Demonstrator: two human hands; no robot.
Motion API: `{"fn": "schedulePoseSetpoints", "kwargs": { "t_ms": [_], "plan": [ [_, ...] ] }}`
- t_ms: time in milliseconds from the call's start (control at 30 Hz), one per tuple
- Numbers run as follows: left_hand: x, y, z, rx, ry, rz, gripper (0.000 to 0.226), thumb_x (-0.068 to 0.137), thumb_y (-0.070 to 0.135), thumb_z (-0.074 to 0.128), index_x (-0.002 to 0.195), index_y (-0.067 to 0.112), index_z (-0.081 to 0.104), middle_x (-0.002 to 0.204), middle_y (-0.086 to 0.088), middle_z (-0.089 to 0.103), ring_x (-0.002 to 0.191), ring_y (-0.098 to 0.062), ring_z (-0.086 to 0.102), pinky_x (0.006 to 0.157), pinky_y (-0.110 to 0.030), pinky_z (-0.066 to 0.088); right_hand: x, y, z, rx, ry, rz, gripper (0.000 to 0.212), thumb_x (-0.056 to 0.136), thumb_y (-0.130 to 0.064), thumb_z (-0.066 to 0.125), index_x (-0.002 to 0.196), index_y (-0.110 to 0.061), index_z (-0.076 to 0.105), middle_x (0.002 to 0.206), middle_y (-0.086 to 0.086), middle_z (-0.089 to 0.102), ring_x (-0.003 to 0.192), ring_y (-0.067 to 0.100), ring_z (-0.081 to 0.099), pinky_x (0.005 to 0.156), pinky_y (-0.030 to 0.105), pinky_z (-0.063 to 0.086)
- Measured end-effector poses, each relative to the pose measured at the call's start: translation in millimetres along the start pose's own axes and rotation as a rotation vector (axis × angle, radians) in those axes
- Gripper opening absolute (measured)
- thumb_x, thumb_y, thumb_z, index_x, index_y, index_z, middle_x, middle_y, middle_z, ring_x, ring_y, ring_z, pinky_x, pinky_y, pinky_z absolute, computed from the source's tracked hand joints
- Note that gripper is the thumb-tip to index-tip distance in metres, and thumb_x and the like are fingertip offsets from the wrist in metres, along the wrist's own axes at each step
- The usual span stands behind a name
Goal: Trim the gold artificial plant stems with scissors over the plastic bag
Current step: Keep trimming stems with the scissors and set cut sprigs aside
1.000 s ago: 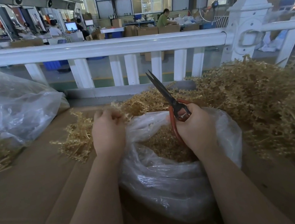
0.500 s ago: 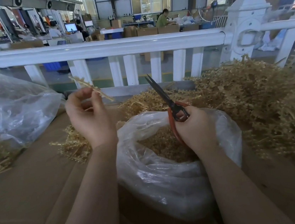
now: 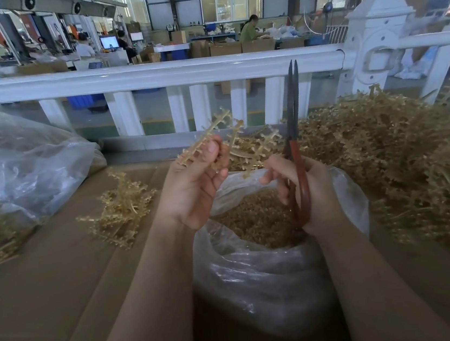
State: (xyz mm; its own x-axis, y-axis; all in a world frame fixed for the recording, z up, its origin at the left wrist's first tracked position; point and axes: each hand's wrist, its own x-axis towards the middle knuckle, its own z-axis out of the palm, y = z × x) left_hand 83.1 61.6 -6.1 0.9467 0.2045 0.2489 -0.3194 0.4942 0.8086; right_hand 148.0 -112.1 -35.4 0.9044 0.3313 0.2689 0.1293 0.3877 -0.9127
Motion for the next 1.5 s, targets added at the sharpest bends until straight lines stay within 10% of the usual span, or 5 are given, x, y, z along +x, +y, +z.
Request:
{"fn": "schedulePoseSetpoints", "kwargs": {
  "t_ms": [567,767,967,1133,1500],
  "plan": [
    [1.3,-9.6,-1.2,0.037,-0.036,-0.063,0.013,0.085,0.026,0.063,0.094,0.016,0.066,0.082,0.003,0.069,0.073,-0.008,0.065,0.068,-0.02,0.055,-0.2,-0.1,5.6,-0.026,-0.067,0.0,0.003,0.075,-0.025,0.077,0.076,-0.024,0.079,0.077,0.014,0.069,0.039,0.007,0.038,0.039,0.019,0.03],
    [1.0,-5.5,-0.2,0.101,-0.043,-0.241,0.071,0.078,0.069,0.053,0.116,0.008,0.056,0.099,-0.007,0.071,0.086,-0.017,0.068,0.074,-0.029,0.055,0.9,-1.1,3.2,0.008,0.004,0.015,0.007,0.077,-0.02,0.076,0.082,-0.016,0.072,0.077,0.014,0.071,0.04,0.009,0.038,0.041,0.022,0.031],
    [-0.7,0.4,-13.6,-0.018,-0.025,-0.223,0.082,0.075,0.071,0.056,0.125,0.005,0.057,0.104,-0.009,0.069,0.091,-0.022,0.068,0.081,-0.036,0.058,-0.2,-4.2,2.3,0.015,0.023,0.02,0.009,0.089,-0.003,0.069,0.087,-0.012,0.068,0.071,0.006,0.068,0.042,0.01,0.042,0.042,0.022,0.034],
    [-2.3,-0.6,-11.0,0.349,-0.101,-0.36,0.095,0.056,0.055,0.088,0.128,0.0,0.058,0.08,0.0,0.066,0.072,-0.017,0.062,0.082,-0.036,0.051,-1.0,-4.1,5.6,-0.031,0.019,0.012,0.03,0.087,0.001,0.071,0.07,-0.024,0.075,0.067,0.0,0.067,0.043,0.006,0.047,0.042,0.017,0.038],
    [-1.0,-8.3,2.4,0.418,-0.02,-0.267,0.01,0.068,0.021,0.08,0.074,0.017,0.074,0.078,-0.002,0.074,0.074,-0.013,0.069,0.069,-0.028,0.055,0.3,2.3,7.8,-0.109,-0.052,-0.072,0.012,0.086,0.0,0.072,0.096,-0.007,0.072,0.066,-0.012,0.068,0.053,-0.002,0.06,0.052,0.009,0.045]
  ]
}}
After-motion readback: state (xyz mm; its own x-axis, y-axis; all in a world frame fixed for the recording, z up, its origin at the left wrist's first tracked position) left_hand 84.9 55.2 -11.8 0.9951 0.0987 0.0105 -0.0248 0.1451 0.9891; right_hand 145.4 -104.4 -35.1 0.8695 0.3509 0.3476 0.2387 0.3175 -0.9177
